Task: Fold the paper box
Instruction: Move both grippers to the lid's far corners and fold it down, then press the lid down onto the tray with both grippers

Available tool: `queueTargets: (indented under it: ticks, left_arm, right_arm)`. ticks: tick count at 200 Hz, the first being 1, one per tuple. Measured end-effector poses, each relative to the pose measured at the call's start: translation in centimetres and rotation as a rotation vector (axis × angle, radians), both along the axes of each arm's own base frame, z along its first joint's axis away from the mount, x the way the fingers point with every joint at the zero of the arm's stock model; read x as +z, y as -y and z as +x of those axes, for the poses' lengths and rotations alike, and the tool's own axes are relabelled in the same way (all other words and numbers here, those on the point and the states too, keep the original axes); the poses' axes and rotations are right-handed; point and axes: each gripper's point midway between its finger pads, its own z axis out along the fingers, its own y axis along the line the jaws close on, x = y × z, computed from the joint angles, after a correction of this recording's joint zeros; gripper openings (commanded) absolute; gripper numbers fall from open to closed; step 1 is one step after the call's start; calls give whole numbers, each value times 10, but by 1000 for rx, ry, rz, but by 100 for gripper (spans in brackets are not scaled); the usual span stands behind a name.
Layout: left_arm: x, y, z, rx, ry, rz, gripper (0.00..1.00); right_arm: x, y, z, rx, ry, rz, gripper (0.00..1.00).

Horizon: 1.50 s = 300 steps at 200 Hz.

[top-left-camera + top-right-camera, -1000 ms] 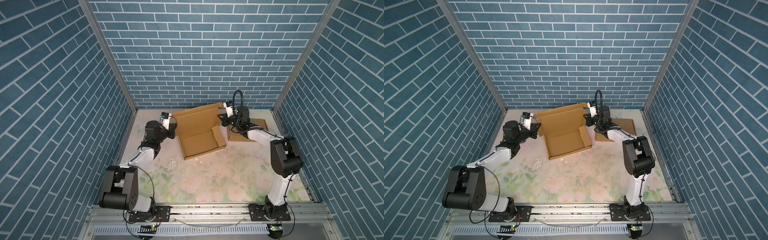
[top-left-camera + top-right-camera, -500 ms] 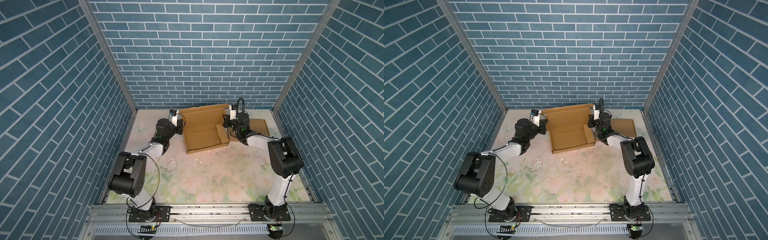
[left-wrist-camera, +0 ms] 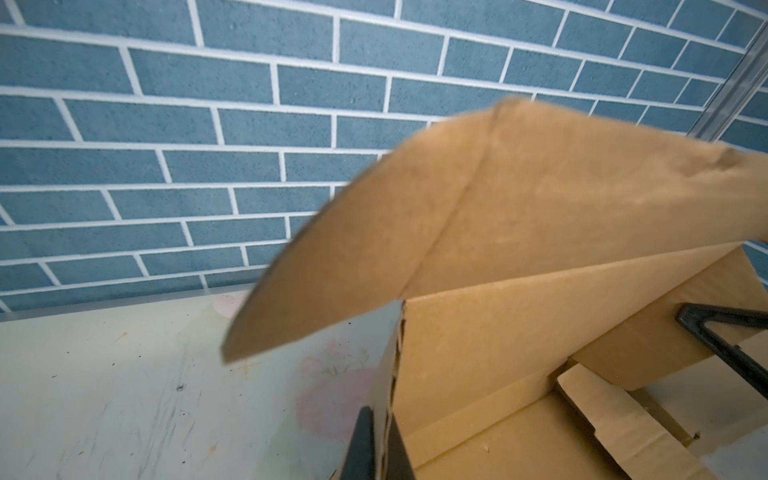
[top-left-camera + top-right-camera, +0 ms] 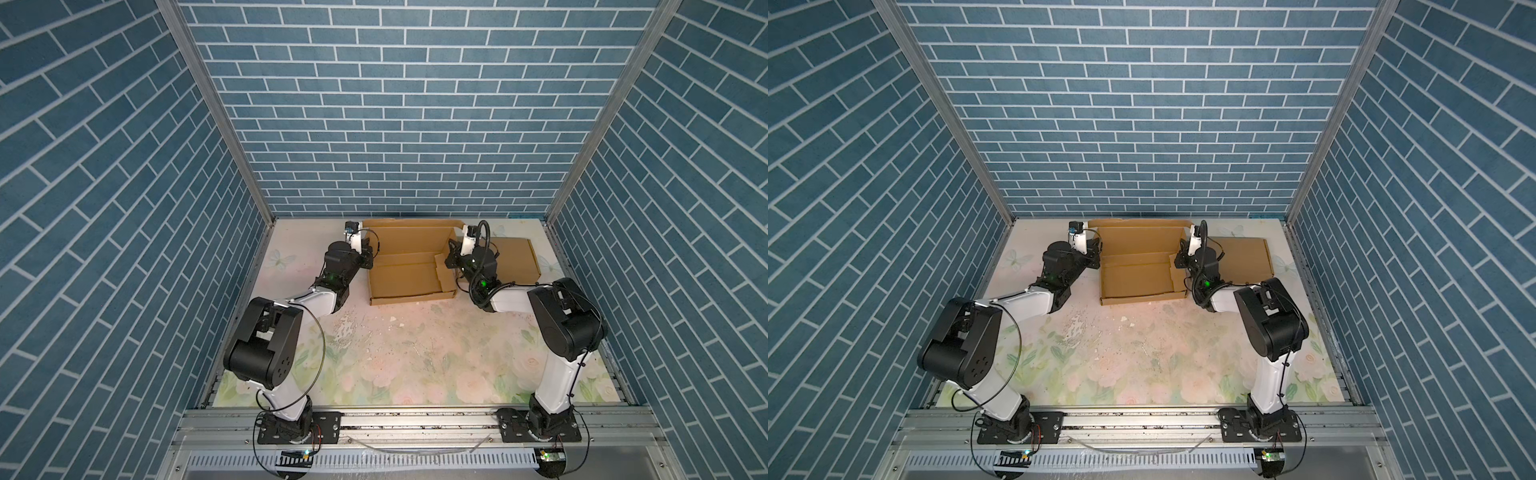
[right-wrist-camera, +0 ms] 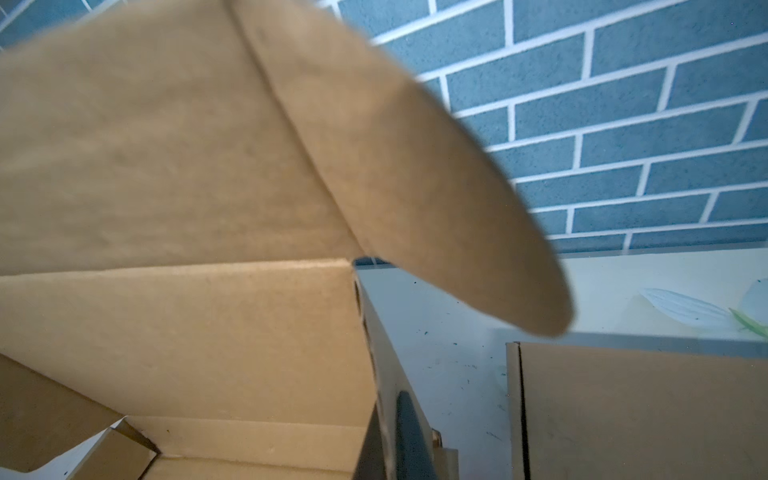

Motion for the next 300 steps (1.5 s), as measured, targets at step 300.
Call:
queueTargets:
  ticks: [300]
  left_arm:
    - [-28, 41, -25, 131, -26, -196, 0]
  right_arm:
    - [-20, 31, -24, -246, 14, 46, 0]
